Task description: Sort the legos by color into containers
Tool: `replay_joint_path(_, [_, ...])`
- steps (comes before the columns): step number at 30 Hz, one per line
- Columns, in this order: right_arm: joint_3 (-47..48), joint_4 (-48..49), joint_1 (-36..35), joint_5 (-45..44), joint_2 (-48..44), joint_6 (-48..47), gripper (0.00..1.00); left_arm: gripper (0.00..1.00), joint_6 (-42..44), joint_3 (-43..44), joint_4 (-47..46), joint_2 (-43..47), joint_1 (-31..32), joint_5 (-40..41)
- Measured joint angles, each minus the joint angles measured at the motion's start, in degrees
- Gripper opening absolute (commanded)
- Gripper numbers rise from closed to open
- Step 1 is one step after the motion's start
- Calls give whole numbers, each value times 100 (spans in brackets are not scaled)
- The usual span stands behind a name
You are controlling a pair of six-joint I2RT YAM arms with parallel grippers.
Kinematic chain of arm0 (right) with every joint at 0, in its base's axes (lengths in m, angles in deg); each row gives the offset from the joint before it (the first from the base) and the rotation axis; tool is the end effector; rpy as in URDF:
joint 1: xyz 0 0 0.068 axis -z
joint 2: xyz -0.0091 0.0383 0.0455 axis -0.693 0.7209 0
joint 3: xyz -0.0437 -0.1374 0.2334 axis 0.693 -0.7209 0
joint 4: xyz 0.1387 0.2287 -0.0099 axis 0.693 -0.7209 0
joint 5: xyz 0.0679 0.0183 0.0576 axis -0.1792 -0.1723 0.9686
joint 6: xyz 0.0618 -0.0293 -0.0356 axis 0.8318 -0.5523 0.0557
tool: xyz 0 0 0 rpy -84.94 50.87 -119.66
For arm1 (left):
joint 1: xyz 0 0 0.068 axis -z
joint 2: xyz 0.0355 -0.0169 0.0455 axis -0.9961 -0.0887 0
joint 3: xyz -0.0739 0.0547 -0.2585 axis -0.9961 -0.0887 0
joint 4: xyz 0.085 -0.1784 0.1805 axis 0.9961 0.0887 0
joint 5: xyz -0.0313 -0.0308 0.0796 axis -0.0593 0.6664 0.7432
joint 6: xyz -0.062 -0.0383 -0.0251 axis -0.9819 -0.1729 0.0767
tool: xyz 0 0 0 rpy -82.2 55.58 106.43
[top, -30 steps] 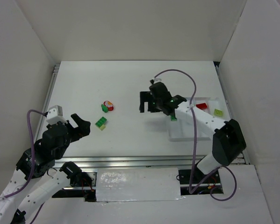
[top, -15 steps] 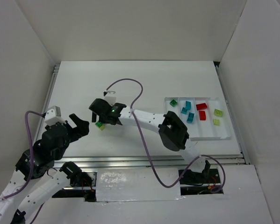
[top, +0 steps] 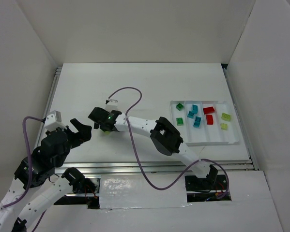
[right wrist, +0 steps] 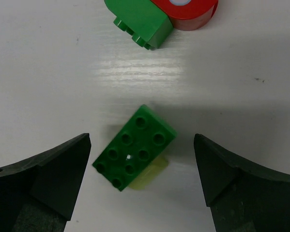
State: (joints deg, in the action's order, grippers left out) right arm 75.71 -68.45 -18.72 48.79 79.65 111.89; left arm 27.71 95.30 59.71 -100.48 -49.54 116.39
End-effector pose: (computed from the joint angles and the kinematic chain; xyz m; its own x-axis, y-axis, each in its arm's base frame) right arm 0.2825 0.4773 0.1407 -0.7722 0.1479 -0.6179 -0.0109 0.9693 0.2455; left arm 0.0994 -0.0268 0.3334 -0.2686 -0.5772 -0.7712 -0.1855 0.8166 -0.5466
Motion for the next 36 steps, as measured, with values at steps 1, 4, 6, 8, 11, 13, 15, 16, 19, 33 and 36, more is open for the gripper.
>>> replay_joint_path(1, [39,15,13,-33,33,-15,89,100,2,0,-2,0,0,-11])
replay_joint_path(4, [186,13,74,46,118,-46,71,100,4,0,-4,4,4,-24])
replay_joint_path(6, [103,85,90,76,111,-59,57,100,2,-2,-4,20,4,-26])
replay_joint_path(8, [-258,396,105,85,-37,-68,32,100,2,-7,-4,68,4,-26])
replay_joint_path(11, [-1204,885,109,192,-531,50,24,99,2,-7,-7,144,4,-24])
replay_joint_path(13, [-1786,1064,107,221,-881,52,23,100,2,-9,-9,181,4,-24])
replay_joint_path(15, [-2201,1152,107,240,-1141,52,10,100,0,-9,-9,208,7,-24])
replay_joint_path(16, [-2354,1211,107,249,-1228,46,7,100,0,-9,-9,219,9,-24])
replay_joint_path(19, [-2942,1491,107,295,-1585,-52,0,100,2,-9,-9,225,9,-24])
replay_joint_path(33, [-6310,3244,262,522,-5243,-876,0,100,470,-424,-863,-286,46,-1355])
replay_joint_path(36, [-6688,3598,321,483,-6135,-1019,0,100,603,-994,-1613,-396,46,-2544])
